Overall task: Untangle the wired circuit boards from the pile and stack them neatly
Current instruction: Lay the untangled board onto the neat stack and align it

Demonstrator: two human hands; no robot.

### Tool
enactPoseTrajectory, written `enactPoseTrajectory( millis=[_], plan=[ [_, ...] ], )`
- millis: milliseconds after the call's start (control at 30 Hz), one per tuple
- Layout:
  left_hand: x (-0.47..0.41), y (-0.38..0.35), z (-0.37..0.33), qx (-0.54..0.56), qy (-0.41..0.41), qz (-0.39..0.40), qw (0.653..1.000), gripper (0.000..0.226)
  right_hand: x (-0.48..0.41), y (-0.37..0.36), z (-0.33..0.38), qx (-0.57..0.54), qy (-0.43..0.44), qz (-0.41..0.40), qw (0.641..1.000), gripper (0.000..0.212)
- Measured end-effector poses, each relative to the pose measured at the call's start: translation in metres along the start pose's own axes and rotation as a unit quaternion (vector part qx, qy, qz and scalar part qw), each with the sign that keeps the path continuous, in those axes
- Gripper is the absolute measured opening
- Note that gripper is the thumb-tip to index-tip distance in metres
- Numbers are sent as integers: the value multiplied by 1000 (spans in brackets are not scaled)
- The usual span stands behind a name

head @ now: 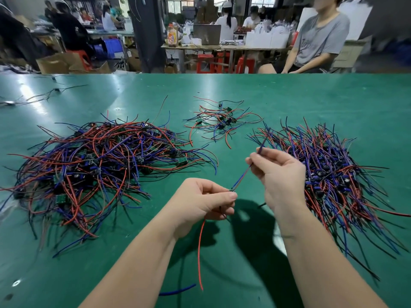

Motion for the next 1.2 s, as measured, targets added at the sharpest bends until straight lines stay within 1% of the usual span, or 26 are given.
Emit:
enactPoseTrajectory(
  millis=[67, 133, 233, 367, 433, 533, 600, 633, 667, 733, 800, 833, 867, 900, 933, 967, 1000, 1033, 1100, 1200],
  plan=[
    [2, 0, 0, 4, 8, 20, 1000, 20, -6, 7, 7, -19, 11, -22, 999, 17],
    [3, -2, -1, 13, 7, 32, 999, 24, -9, 11, 11, -37, 3, -18, 999, 15],
    [4, -4, -1, 19, 9, 50, 999, 22, -11, 14, 13, -62, -15, -20, 998, 12],
    [9, -2, 0, -24, 34, 116, 992, 17, -20, 34, 28, -105, 5, -83, 991, 16],
    [10, -1, 2, -19, 48, 122, 991, 18, -23, 44, 33, -123, 20, -99, 987, 16],
    [6, 0, -2, 40, 26, 90, 995, 26, -22, 42, 32, -133, 13, -90, 987, 13],
    [5, 1, -8, 90, -7, 75, 993, 25, -18, 33, 26, -122, -19, -73, 990, 13],
    [4, 2, -12, 124, -23, 68, 990, 24, -15, 27, 23, -104, -37, -51, 993, 14],
    [4, 3, -15, 160, -38, 58, 985, 26, -12, 20, 20, -74, -57, -17, 996, 18],
    [3, 8, -21, 215, -63, 35, 974, 32, -1, 3, 10, 28, -89, 94, 991, 24],
    [2, 13, -24, 236, -72, 17, 969, 33, 13, -12, -3, 153, -90, 217, 960, 25],
    [2, 15, -24, 239, -70, 1, 969, 34, 20, -19, -9, 200, -78, 260, 941, 25],
    [2, 17, -24, 244, -67, -21, 967, 35, 27, -25, -14, 223, -65, 289, 929, 26],
    [2, 18, -23, 251, -67, -44, 965, 36, 33, -30, -17, 221, -55, 309, 923, 28],
    [1, 19, -21, 250, -73, -67, 963, 36, 37, -36, -19, 197, -46, 323, 925, 29],
    [0, 19, -20, 230, -85, -91, 965, 29, 41, -40, -20, 161, -34, 331, 929, 29],
    [-1, 19, -18, 191, -103, -120, 969, 16, 43, -43, -20, 129, -18, 328, 936, 30],
    [0, 19, -17, 148, -125, -153, 969, 9, 43, -44, -20, 108, -4, 311, 944, 32],
    [1, 20, -17, 87, -175, -222, 955, 16, 43, -44, -20, 83, 6, 264, 961, 32],
    [5, 25, -22, 16, -253, -289, 923, 18, 41, -42, -23, 18, -35, 232, 972, 25]
  ],
)
Point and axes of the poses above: each hand's wrist, its own x-axis away from the middle knuckle, its own y-axis out of the back of the hand, z = x × y, the point moved 4 cm from there along -x, towards the middle knuckle, and after that the axes turned 4 degrees about -y, right-handed, at the moved point
